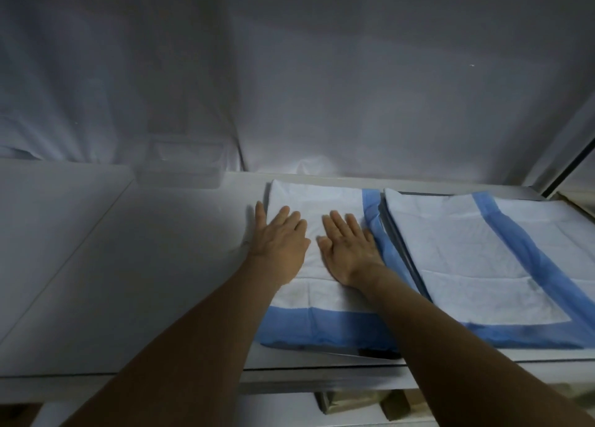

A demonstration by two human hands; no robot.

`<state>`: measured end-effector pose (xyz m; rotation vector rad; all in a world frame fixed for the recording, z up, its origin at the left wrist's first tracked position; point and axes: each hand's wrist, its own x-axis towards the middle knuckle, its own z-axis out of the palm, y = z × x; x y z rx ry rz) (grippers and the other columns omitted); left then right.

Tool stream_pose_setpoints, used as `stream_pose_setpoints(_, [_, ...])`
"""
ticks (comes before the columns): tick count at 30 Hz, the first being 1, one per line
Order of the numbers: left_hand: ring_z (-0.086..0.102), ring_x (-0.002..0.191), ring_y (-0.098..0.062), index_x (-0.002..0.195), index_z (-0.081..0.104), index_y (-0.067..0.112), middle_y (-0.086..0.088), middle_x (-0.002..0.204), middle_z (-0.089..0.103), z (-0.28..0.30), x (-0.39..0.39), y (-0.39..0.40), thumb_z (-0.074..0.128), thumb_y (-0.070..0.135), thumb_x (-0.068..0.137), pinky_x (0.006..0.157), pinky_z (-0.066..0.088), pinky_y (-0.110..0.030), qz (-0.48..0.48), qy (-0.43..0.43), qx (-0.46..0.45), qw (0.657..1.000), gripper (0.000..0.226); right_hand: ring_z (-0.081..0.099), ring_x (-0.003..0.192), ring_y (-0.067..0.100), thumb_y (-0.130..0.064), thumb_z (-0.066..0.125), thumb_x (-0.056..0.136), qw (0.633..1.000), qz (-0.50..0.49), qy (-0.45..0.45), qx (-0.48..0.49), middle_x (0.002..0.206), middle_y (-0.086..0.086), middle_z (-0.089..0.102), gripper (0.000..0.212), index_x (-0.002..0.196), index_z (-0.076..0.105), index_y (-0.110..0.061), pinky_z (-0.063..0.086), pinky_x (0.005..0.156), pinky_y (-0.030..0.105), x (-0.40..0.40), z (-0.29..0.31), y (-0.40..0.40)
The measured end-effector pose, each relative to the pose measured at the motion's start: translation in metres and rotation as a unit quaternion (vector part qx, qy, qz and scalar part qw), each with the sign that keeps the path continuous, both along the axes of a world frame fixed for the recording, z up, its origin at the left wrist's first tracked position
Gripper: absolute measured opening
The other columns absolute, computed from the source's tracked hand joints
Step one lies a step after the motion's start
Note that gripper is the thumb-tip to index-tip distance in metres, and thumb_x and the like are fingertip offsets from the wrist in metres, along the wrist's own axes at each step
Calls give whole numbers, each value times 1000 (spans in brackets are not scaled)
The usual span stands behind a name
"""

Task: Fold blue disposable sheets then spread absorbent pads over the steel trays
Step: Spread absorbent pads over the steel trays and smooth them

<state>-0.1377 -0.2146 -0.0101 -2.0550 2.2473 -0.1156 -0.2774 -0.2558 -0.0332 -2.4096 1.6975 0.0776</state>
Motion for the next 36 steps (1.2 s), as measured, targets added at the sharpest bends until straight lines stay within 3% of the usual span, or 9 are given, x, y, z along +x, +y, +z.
stream_pose_setpoints(8, [-12, 147, -25, 151, -2, 7, -11, 159, -7, 1, -17, 73, 15, 46, 100, 113, -13, -56, 54, 31, 82, 995, 66, -12, 147, 22, -46, 10, 100, 1000, -21, 13, -1, 160, -2, -12, 58, 152, -3, -24, -3, 119, 45, 2, 6, 6])
stream_pose_setpoints(12, [-17, 146, -23, 151, -5, 7, -10, 159, -14, 5, -21, 95, 20, 42, 101, 118, -7, -46, 69, 109, 100, 987, 66, 4, 147, 28, -44, 19, 100, 998, -24, 46, -25, 160, 5, 3, 58, 150, 11, -17, 13, 117, 47, 6, 16, 19])
stream_pose_setpoints(15, [-15, 146, -25, 151, -4, 12, -9, 159, -12, 7, -26, 101, 32, 36, 100, 119, -5, -48, 56, 108, 102, 987, 67, 24, 140, 27, -39, 25, 101, 995, 40, -83, 30, 153, 7, 25, 48, 141, 32, -13, 25, 113, 44, 22, 33, 55])
stream_pose_setpoints(18, [6, 147, -24, 152, 5, 17, -10, 159, 6, 11, -29, 105, 37, 32, 97, 120, 9, -44, 81, 135, 76, 985, 65, 19, 144, 18, -38, 20, 103, 947, 41, -275, 162, 156, 3, 23, 52, 149, 25, -12, 13, 114, 25, 39, 44, 106])
stream_pose_setpoints(20, [12, 145, -22, 151, 10, 19, -9, 157, 12, 13, -28, 109, 32, 39, 98, 120, 12, -41, 74, 129, 73, 986, 61, 12, 146, 16, -41, 15, 103, 938, 38, -298, 175, 158, 2, 16, 54, 151, 18, -16, 7, 115, 24, 39, 41, 127])
stream_pose_setpoints(22, [-6, 148, -21, 151, 0, 22, -5, 160, -3, 15, -27, 110, 33, 46, 97, 120, 4, -44, 55, 100, 102, 988, 68, 6, 147, 15, -43, 12, 102, 946, 33, -279, 163, 160, 0, 10, 55, 152, 11, -21, 3, 120, 30, 30, 36, 132])
stream_pose_setpoints(25, [-18, 146, -22, 150, -9, 14, -7, 159, -16, 11, -23, 106, 33, 42, 97, 120, 0, -48, 64, 75, 128, 987, 73, -2, 148, 18, -39, 10, 103, 981, 38, -143, 123, 160, 2, 1, 53, 152, 7, -18, 1, 120, 34, 2, 32, 132])
stream_pose_setpoints(33, [-16, 146, -23, 151, -2, 13, -6, 159, -14, 3, -20, 103, 24, 42, 101, 119, 1, -48, 68, 115, 89, 987, 64, -9, 148, 21, -52, 10, 98, 997, -31, 67, 8, 160, 2, -11, 64, 152, -3, -21, -10, 116, 45, -37, 14, 137])
stream_pose_setpoints(36, [3, 147, -30, 147, 21, 18, -10, 159, 6, -4, -20, 106, 39, 50, 94, 116, 15, -47, 129, 164, -14, 978, 65, -5, 148, 20, -57, 10, 96, 996, -56, 59, -21, 160, 2, -3, 65, 152, 4, -25, -10, 115, 52, -37, 13, 139])
